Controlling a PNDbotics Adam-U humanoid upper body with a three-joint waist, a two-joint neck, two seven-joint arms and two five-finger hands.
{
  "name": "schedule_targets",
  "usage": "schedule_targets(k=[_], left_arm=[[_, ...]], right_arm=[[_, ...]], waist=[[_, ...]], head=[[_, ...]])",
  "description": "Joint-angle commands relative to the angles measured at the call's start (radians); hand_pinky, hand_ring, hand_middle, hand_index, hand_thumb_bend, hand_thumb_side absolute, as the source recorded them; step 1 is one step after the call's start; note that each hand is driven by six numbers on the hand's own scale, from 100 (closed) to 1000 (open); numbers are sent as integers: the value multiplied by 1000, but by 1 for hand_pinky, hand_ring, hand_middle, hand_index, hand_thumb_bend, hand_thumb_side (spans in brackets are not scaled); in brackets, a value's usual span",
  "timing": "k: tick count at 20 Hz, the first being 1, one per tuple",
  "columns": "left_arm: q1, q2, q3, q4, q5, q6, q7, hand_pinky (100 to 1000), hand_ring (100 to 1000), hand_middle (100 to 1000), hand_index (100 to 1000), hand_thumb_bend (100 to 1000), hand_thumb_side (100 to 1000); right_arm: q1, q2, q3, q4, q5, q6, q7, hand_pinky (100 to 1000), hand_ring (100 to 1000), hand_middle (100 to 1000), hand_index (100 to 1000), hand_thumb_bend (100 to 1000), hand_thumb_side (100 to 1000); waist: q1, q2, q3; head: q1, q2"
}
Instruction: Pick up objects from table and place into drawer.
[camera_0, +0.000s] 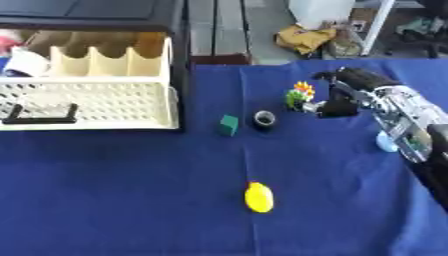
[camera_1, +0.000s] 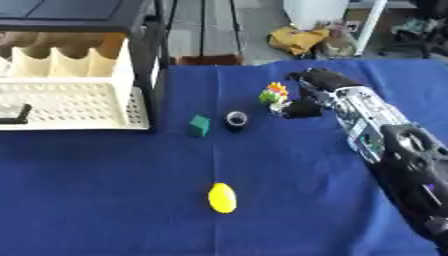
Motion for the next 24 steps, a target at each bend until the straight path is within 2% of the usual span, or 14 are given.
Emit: schedule_targets(k=[1, 8, 14, 18, 24], left_arm=[[-15, 8, -2, -13, -6, -1, -5, 529, 731, 732, 864, 139, 996], [-27, -1, -10, -13, -20, -6, -18, 528, 730, 732, 865, 136, 997], [-32, -6, -17, -13, -28, -8, -34, 526, 730, 732, 866, 133, 1000], [-19, -6, -16, -13, -37, -7, -39, 523, 729, 733, 860, 128, 1000], [2, -6, -16, -13, -48, 0, -47, 521, 728, 732, 858, 124, 1000]], right_arm=[[-21, -24, -17, 0, 8, 3, -9, 511, 748, 401, 958, 473, 911], [-21, -35, -40, 15, -20, 38, -42, 514, 754, 377, 955, 471, 909], [-26, -46, -70, 38, -90, 78, -32, 521, 761, 366, 956, 467, 921], [-29, -73, -73, 14, -124, 87, -49, 526, 762, 349, 955, 458, 924], [-47, -113, -65, -70, -191, 84, -55, 534, 765, 326, 952, 450, 922]], waist=[[2, -15, 3], [2, 17, 21], [0, 39, 34], [6, 40, 26], [19, 22, 2]], head=[[-9, -18], [-28, -47], [-42, -66], [-36, -54], [-24, -31]])
